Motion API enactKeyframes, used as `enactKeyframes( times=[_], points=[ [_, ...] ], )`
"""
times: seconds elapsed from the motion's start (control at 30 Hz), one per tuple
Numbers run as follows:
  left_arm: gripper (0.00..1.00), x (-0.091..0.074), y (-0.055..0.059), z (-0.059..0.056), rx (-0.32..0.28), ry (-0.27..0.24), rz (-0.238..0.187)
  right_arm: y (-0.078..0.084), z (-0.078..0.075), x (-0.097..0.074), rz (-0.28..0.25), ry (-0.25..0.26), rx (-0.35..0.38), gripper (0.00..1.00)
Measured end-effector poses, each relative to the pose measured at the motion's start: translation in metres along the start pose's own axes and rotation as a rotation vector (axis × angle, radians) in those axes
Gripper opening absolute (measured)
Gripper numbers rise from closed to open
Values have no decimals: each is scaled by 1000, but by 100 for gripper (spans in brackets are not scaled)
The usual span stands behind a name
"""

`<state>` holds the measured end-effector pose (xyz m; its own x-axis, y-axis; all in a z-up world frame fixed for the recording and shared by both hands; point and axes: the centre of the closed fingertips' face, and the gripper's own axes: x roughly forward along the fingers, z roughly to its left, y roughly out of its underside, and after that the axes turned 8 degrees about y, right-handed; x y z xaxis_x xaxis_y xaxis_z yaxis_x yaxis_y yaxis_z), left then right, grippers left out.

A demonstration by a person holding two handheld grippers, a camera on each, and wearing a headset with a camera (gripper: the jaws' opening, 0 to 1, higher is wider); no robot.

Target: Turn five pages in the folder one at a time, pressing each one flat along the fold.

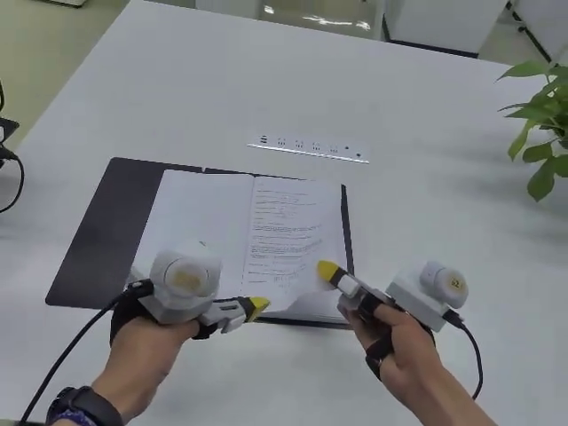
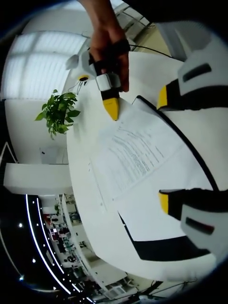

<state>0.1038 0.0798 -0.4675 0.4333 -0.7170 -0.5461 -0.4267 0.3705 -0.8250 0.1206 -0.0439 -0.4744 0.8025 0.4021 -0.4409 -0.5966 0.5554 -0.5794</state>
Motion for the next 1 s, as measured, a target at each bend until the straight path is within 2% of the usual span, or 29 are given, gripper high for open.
enactKeyframes(
  times=[0.3,0.43,0.7,1.0],
  points=[
    [67,-19,-3,21,3,-28,-23,-1,20,4,-13,-17,-24,0],
    [68,-31,0,36,-15,-54,-31,-1,31,9,-16,-28,-28,0],
    [68,-56,6,66,-33,-101,-42,12,55,24,11,-57,-60,0],
    [69,-77,15,84,-50,-129,-46,26,83,46,45,-94,-80,0]
  ],
)
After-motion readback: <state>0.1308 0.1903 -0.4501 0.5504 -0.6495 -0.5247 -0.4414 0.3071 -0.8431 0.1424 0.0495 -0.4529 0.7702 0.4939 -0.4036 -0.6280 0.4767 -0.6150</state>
